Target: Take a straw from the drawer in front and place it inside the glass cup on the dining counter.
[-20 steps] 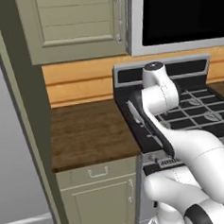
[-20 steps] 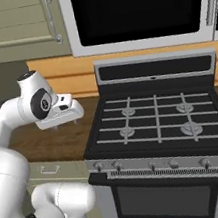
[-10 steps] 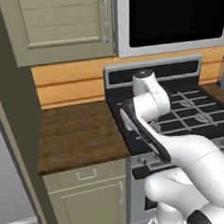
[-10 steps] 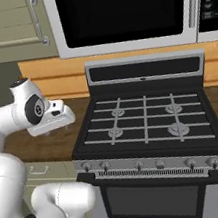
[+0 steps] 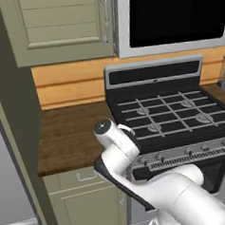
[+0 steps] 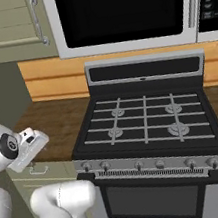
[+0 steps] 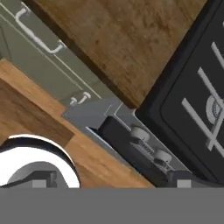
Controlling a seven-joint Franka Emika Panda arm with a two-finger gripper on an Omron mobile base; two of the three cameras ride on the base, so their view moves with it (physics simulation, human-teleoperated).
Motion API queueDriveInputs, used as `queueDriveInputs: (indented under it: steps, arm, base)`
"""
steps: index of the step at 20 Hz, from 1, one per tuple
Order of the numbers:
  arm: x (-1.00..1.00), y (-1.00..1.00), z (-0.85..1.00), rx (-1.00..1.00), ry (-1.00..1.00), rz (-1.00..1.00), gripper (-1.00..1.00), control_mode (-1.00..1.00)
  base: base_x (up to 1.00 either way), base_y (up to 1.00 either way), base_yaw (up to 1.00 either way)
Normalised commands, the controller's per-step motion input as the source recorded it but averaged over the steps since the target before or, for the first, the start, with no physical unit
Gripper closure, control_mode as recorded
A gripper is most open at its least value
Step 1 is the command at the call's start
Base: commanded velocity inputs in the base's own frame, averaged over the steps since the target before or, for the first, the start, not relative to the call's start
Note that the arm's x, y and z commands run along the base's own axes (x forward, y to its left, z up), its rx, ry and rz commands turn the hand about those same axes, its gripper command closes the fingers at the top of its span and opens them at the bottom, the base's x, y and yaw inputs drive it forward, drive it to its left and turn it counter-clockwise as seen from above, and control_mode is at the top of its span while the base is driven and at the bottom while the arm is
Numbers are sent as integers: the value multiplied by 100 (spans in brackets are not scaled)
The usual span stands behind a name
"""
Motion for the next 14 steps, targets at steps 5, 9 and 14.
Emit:
queueDriveInputs:
  steps: [5, 9, 14]
  arm:
    - [6, 100, -97, -27, 0, 30, -100, -100]
    - [15, 97, -54, -32, 2, 7, -100, -100]
    - [17, 84, -56, -26, -12, 0, -100, -100]
  base:
    - [0, 0, 0]
    - [0, 0, 0]
    - [0, 0, 0]
